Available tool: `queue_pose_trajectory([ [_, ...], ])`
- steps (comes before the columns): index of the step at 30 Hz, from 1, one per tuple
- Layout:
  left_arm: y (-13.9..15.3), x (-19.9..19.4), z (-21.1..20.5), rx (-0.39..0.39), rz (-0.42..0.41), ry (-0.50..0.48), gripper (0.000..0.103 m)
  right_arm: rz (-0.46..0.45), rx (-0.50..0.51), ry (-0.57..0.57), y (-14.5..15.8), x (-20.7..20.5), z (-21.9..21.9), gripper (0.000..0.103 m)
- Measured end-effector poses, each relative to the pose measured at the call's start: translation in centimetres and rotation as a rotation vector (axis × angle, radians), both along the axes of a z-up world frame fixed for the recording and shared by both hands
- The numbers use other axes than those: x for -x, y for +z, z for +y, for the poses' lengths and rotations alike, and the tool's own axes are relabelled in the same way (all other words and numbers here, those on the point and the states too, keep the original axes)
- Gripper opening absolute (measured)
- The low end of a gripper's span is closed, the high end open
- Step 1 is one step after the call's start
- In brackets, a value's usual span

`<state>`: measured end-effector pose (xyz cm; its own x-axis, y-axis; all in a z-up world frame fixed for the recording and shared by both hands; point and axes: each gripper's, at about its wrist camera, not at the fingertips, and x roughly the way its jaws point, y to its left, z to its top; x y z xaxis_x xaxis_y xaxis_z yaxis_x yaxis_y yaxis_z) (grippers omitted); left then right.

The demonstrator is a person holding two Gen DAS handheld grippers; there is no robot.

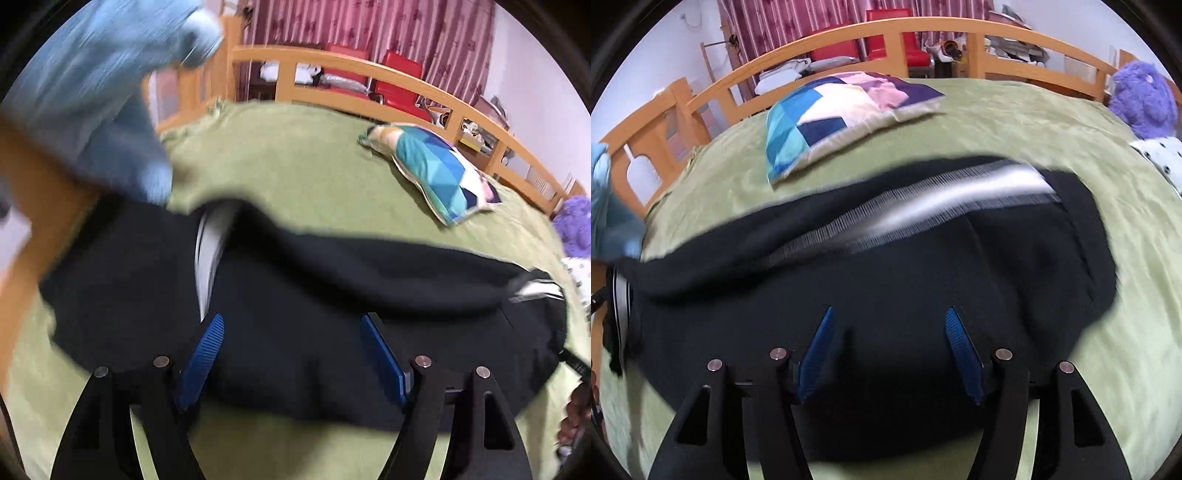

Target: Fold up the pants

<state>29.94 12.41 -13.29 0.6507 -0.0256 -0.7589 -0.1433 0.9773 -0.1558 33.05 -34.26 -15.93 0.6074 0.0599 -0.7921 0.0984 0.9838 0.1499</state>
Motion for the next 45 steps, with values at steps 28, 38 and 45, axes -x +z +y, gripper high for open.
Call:
queue_pose_trajectory([
  [28, -9.4, -0.8, 3.2, 0.366, 0.09, 0.284, 0.011, -0.088, -0.342, -0.284, -6.0, -0.5, -8.1, 0.015],
  [38, -5.0, 9.0, -2.5, 0.299, 0.09, 0.146, 0.009, -0.1, -0.332, -0.301, -1.5, 8.7, -12.0, 0.013],
  [45, -6.0, 20.3, -11.1, 0.347, 0.158, -0.015, 0.01, -0.069, -0.239, -0.385, -0.7, 24.1, -21.7, 0.013],
])
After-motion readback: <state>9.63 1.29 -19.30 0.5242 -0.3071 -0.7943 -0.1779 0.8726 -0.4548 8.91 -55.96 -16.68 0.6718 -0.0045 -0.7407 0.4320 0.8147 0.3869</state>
